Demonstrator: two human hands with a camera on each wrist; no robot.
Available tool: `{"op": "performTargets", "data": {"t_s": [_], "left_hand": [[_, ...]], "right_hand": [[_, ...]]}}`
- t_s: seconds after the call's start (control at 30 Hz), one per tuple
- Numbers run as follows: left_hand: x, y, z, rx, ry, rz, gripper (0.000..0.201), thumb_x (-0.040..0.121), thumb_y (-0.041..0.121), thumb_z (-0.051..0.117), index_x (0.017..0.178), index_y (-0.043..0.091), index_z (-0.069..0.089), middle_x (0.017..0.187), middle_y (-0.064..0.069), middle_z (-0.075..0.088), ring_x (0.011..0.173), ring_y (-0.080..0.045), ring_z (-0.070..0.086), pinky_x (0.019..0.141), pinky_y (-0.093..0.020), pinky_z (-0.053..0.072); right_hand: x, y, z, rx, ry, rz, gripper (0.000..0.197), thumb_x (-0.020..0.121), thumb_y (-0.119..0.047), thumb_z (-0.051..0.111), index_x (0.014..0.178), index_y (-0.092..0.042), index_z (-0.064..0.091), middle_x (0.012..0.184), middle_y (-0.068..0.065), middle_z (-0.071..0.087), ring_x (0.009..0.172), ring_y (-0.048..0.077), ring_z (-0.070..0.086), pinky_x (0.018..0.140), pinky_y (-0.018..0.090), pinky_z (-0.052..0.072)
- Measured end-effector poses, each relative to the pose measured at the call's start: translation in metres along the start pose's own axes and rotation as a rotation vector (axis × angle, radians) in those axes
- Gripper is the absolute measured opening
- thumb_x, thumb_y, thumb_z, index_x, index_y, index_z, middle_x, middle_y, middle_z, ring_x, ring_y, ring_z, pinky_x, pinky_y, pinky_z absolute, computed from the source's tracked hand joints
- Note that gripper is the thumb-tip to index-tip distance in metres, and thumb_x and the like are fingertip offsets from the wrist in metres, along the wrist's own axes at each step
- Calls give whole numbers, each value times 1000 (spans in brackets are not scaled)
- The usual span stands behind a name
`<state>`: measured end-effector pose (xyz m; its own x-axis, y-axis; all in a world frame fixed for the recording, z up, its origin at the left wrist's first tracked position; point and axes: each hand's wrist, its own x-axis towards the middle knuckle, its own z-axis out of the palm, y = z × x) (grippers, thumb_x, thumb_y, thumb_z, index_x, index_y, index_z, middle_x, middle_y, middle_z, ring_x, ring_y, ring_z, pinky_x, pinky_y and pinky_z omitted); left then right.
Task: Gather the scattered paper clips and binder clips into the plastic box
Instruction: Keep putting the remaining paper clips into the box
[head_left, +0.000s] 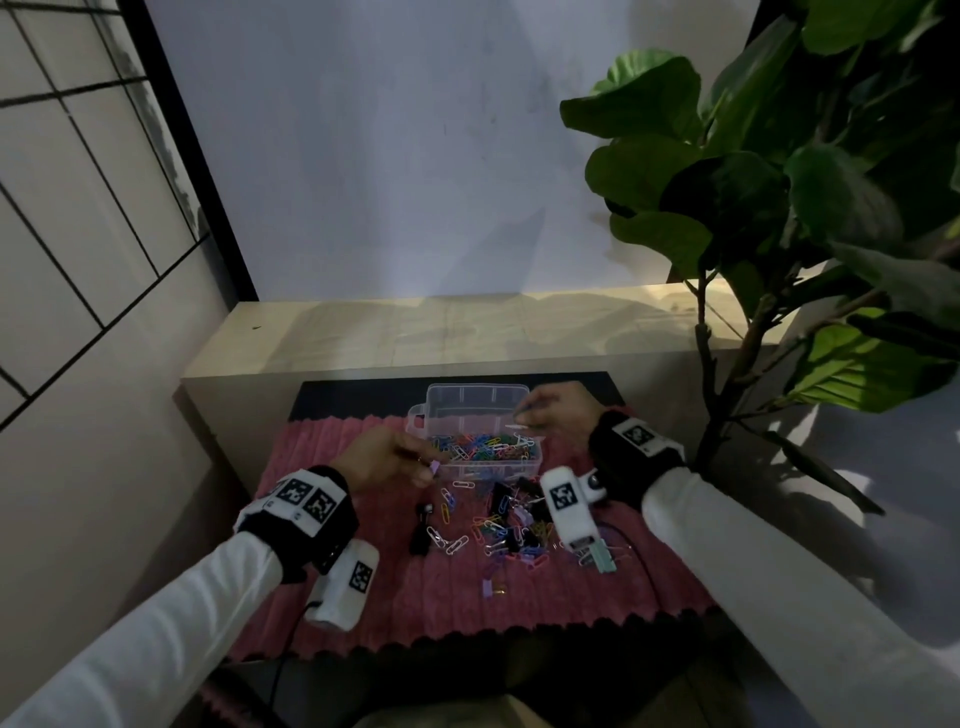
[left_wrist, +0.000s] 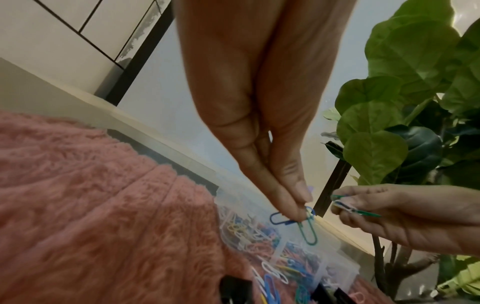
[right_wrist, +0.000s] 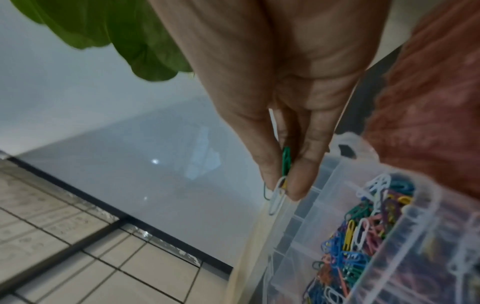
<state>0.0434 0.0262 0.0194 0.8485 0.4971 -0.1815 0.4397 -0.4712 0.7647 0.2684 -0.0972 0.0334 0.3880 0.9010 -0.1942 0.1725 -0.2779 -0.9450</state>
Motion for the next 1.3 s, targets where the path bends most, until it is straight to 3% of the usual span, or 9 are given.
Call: {"op": "performTargets", "data": {"t_s": [0.2,0.4,0.57,0.63,0.73,0.87,0.93,1.1,1.3], "left_hand": [[-9,8,-1,-95,14,45,25,78,-8,61,98,5,67,58,21,68,60,4,65,60,-7,50],[-9,7,-1,-137,41,33,18,80,-4,61,73,13,63,51,12,67,51,0,63,57,-10,52],[-5,8,12,196,-66,38,11,82,8,64,91,3,68,71,2,68,56,10,59,63,-4,45],[-6,11,22,299,-112,41,19,81,12,64,98,3,65,90,-9,70,70,1,61,65,-10,45],[-5,19,38,362,-139,-16,46,76,17,71,114,2,51,105,-14,66,88,-17,59,69,-18,43],[-5,29,51,464,-112,-14,54,73,24,74,112,1,44,108,-16,61,95,-25,57,75,-29,43],[-6,35,57,508,-123,72,46,76,24,71,109,1,48,111,-17,61,101,-28,57,81,-31,43],[-13,45,83,503,-305,160,46,73,27,72,109,2,56,106,-18,62,98,-30,57,77,-29,41],[-10,39,97,603,-377,159,66,71,25,73,129,15,43,118,-19,50,107,-31,50,82,-32,41]], "right_hand": [[27,-3,19,-105,53,63,14,76,11,65,71,-2,62,75,14,62,68,24,62,74,34,57],[23,-3,28,-472,-28,-11,21,82,3,61,100,-3,68,108,14,67,98,24,64,89,30,52],[-1,-3,6,-577,61,-150,18,82,8,53,86,-1,68,90,16,69,78,20,64,74,25,52],[-14,7,-10,-655,87,-194,14,80,8,56,82,1,68,86,15,69,71,15,58,65,11,46],[-30,29,-32,-878,32,-156,14,77,6,57,85,4,69,83,11,66,71,18,58,66,19,40],[-43,50,-41,-843,-52,-72,19,78,10,55,88,1,68,80,2,60,63,-1,49,56,7,36],[-43,55,-37,-833,-122,-64,19,77,4,63,96,-3,65,84,2,59,72,10,55,60,6,39],[-35,65,-20,-1084,-270,-1,60,65,-31,79,113,-12,49,99,-2,43,99,20,49,83,31,42],[-38,67,-15,-1001,-283,-144,61,69,-18,77,121,-20,45,105,-3,40,95,12,41,79,27,39]]}}
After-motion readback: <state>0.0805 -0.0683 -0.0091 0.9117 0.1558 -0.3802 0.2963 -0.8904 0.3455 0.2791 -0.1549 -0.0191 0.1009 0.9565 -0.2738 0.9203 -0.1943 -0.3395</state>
